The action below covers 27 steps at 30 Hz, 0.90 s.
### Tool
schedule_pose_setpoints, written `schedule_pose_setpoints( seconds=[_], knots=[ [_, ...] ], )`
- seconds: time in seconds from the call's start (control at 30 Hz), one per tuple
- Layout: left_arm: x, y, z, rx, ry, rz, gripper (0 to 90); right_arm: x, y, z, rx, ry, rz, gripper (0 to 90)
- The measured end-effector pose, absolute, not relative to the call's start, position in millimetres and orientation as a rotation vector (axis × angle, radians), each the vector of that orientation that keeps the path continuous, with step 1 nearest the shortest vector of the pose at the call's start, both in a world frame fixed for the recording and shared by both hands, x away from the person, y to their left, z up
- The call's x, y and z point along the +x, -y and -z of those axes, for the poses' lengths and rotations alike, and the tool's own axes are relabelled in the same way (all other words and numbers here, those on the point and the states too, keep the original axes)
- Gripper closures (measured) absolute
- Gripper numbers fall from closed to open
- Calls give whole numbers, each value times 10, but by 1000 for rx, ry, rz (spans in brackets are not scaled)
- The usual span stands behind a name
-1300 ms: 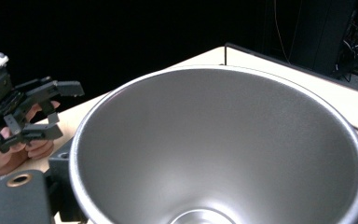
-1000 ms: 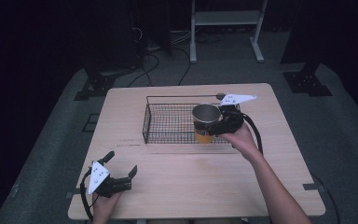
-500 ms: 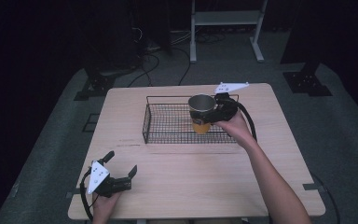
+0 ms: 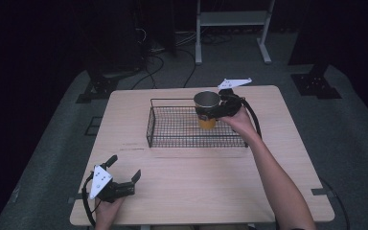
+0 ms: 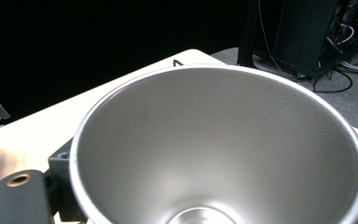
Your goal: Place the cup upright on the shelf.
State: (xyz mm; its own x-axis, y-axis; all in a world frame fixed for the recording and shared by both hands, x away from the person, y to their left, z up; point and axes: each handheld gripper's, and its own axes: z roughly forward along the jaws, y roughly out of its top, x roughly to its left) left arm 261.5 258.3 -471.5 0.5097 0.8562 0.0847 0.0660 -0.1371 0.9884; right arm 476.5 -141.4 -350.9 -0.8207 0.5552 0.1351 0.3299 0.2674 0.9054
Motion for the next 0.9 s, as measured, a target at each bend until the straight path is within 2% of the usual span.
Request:
schedule_pose_setpoints(
  seconds=[0.9],
  knots=[
    [2614,-2585,4715,1568,-815,-833,0,5125,1274,3922,799,-2423,-1512,118]
  ],
)
